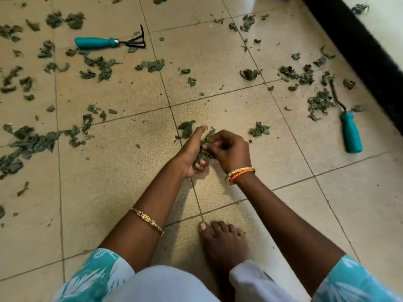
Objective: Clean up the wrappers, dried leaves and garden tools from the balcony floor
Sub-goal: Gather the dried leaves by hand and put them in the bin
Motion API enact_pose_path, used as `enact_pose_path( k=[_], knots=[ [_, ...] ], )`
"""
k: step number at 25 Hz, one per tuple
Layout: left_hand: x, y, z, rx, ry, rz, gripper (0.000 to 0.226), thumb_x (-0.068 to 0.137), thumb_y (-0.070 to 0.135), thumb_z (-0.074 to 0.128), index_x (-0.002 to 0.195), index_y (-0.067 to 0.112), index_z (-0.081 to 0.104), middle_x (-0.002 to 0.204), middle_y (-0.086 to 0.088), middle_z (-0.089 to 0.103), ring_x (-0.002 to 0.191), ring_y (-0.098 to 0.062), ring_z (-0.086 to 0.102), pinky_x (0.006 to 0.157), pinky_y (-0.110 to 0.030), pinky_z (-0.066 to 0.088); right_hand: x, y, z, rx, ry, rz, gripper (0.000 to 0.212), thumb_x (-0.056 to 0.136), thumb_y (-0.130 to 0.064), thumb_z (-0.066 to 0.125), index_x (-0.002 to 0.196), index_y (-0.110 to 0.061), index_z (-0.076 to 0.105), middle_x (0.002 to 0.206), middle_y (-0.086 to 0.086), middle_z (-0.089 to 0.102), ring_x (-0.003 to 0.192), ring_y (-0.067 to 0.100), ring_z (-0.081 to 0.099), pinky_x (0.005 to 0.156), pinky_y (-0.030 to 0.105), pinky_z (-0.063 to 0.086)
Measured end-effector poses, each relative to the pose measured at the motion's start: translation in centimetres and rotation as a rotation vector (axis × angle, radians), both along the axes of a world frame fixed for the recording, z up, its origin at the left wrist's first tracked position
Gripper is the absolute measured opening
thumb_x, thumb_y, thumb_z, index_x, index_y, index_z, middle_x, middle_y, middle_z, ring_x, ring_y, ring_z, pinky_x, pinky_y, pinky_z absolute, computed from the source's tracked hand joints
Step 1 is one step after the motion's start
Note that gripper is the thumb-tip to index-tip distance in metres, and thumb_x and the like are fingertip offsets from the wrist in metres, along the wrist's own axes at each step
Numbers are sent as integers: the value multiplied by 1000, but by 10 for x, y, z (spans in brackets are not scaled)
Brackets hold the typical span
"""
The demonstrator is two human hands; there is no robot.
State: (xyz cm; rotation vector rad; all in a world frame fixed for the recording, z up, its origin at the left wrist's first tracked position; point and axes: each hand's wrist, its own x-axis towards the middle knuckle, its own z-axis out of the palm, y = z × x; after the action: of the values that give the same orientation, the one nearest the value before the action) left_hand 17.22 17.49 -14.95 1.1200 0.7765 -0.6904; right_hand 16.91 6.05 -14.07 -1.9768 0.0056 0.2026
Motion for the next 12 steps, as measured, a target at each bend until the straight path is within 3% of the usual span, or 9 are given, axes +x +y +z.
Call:
enact_pose_path(
  k=[3, 7, 9, 12],
  knots=[
    [-4, 2, -7, 125, -29, -53, 38, 96, 49, 45, 80, 16, 54, 61, 1, 44, 31, -5, 32, 32, -10, 21, -8, 4, -5, -194, -93, 179, 11, 83, -4, 64, 90, -6, 72, 88, 7, 70, 76, 10, 60, 68, 16, 48],
    [-8, 20, -10, 204, -27, -25, 32, 97, 34, 48, 69, 19, 47, 61, 3, 43, 32, -5, 32, 32, -11, 20, 11, -11, -10, -164, -46, 88, 16, 84, -7, 62, 97, -13, 70, 110, 8, 57, 100, 17, 56, 84, 24, 48],
    [-10, 34, -9, 201, -22, 28, 29, 96, 29, 49, 69, 18, 46, 63, 2, 47, 33, -5, 33, 32, -12, 21, 24, -15, -20, -272, -48, 166, 32, 84, -10, 64, 115, -13, 63, 126, 11, 49, 118, 23, 48, 95, 23, 40],
    [-15, 50, -6, 173, -34, 72, 9, 93, 22, 53, 87, 15, 54, 75, 0, 63, 35, -4, 37, 32, -11, 24, 33, -7, -37, -495, -72, 427, 55, 85, -18, 64, 136, -10, 45, 147, 17, 29, 135, 30, 28, 109, 28, 25]
  ],
)
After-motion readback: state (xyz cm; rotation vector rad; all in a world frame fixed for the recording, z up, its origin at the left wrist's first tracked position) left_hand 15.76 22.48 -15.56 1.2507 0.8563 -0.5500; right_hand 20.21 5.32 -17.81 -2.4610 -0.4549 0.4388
